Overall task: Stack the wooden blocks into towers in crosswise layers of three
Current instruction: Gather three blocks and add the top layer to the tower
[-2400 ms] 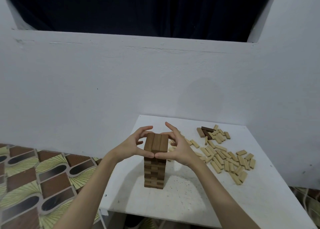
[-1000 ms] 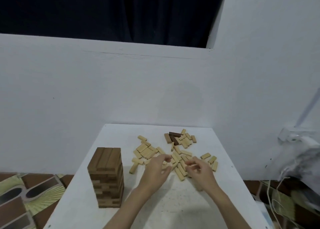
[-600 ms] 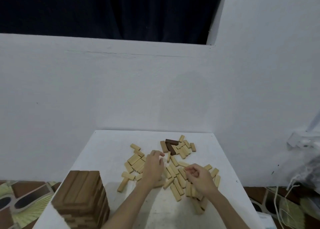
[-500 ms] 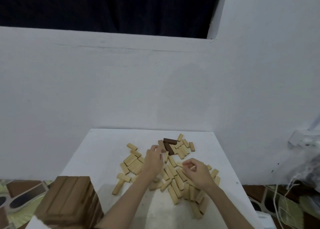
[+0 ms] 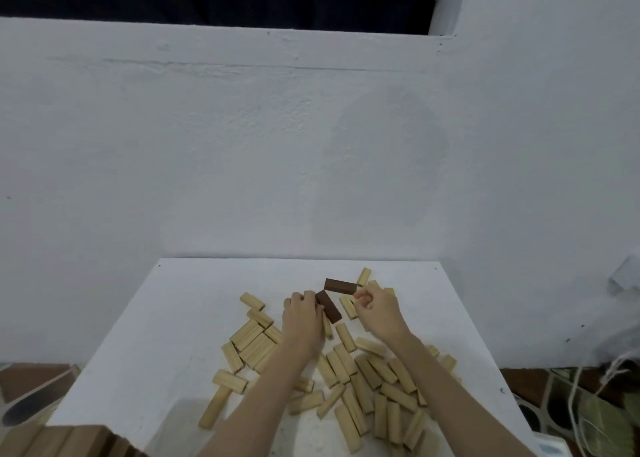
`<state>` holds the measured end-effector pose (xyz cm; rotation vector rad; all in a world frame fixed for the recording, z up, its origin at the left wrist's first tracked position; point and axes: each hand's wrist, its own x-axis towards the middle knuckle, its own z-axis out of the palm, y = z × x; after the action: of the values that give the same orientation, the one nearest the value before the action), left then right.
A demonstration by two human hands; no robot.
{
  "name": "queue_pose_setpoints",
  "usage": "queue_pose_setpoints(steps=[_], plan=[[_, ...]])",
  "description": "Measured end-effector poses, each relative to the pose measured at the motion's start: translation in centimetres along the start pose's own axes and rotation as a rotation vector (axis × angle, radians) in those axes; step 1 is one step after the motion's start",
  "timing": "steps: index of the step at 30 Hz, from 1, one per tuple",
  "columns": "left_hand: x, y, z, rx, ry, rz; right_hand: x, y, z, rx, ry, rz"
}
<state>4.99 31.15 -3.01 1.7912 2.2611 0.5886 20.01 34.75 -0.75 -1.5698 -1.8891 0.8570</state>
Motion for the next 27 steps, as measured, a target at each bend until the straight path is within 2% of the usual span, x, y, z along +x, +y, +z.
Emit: queue_pose_setpoints(steps=[3,11,16,18,20,22,24,27], plan=[[0.0,-0.4,-0.2,0.003,0.027,-0.029,1.4,-0.4,0.8,-0.102,-0.004,-0.039],[-1.5,-0.7,-2.6,-0.545,0.249,-0.247,5.3,-2.0,2.1,-0.423,-0.038,-0.120],[-2.0,-1.3,-3.9,-0.626,0.319,-0.278,5.4,-2.8,3.2,-0.635,-0.058,-0.197],[-2.2,-1.6,-4.1,-0.641,0.340,-0.277,5.4,-3.1,3.1,-0.561,-0.008,-0.238],[-2.5,-1.7,-4.1,-0.679,0.334,-0.289,5.2,-4.0,2.6,-0.226,0.019,-0.187],[-2.7,-1.8,-3.7,-0.708,0.332,-0.289,4.8,-4.9,1.8,-0.044,0.021,-0.112],[-3.2,-1.9,-3.4,-0.717,0.329,-0.286,4.1,-5.4,1.4,-0.154,-0.044,-0.069],[-4.3,-1.6,-3.5,-0.749,0.319,-0.293,2.7,-5.1,2.0,-0.527,-0.145,-0.059]])
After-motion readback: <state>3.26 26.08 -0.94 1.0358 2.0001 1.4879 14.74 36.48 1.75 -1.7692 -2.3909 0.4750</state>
